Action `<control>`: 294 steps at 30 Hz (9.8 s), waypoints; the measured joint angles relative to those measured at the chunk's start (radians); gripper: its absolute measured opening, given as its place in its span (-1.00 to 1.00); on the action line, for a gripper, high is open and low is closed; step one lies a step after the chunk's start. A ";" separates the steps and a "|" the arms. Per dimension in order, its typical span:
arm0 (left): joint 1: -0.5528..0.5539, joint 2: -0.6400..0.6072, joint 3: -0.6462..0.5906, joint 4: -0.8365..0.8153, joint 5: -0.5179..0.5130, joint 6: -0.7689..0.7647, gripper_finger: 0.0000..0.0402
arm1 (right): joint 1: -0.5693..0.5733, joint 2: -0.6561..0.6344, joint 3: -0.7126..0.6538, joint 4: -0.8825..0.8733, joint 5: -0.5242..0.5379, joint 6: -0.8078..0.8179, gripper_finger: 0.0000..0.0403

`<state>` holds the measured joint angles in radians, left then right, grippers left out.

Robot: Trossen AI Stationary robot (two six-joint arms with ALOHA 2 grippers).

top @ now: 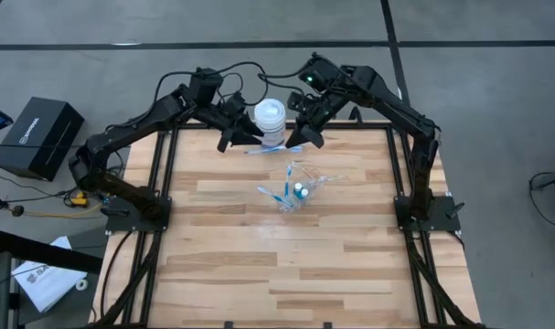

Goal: Pick & Place toothbrushing station
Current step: Put the blue toothbrush into the transparent organizer

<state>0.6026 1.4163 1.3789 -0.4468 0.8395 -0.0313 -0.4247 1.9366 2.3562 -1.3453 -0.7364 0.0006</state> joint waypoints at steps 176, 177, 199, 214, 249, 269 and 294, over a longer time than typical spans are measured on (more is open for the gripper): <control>-0.591 0.467 -0.750 2.017 -1.068 -0.263 -1.00 | -0.298 -0.229 -0.008 0.460 0.161 -0.132 -0.31; -0.591 0.478 -0.740 2.018 -1.067 -0.262 -1.00 | -0.298 -0.229 -0.008 0.460 0.160 -0.132 -0.31; -0.611 0.605 -0.626 2.016 -1.016 -0.264 -1.00 | -0.268 -0.229 -0.008 0.417 0.160 -0.169 -0.33; -0.582 0.597 -0.564 2.019 -0.944 -0.242 -1.00 | -0.268 -0.212 -0.026 0.408 0.158 -0.175 -0.33; -0.585 0.751 -0.607 2.017 -0.911 -0.370 -1.00 | -0.255 -0.214 -0.024 0.403 0.131 -0.169 -0.33; -0.555 0.646 -0.714 2.016 -0.919 -0.384 -0.49 | -0.243 -0.214 -0.024 0.405 0.130 -0.166 -0.32; -0.525 0.045 -0.729 1.138 -0.885 -0.304 -0.29 | -0.243 -0.214 -0.024 0.525 0.131 -0.075 -0.29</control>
<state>0.0778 1.4612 0.6504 0.6913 -0.0460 -0.3352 -0.6678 1.7222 2.3325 -0.8204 -0.6058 -0.0745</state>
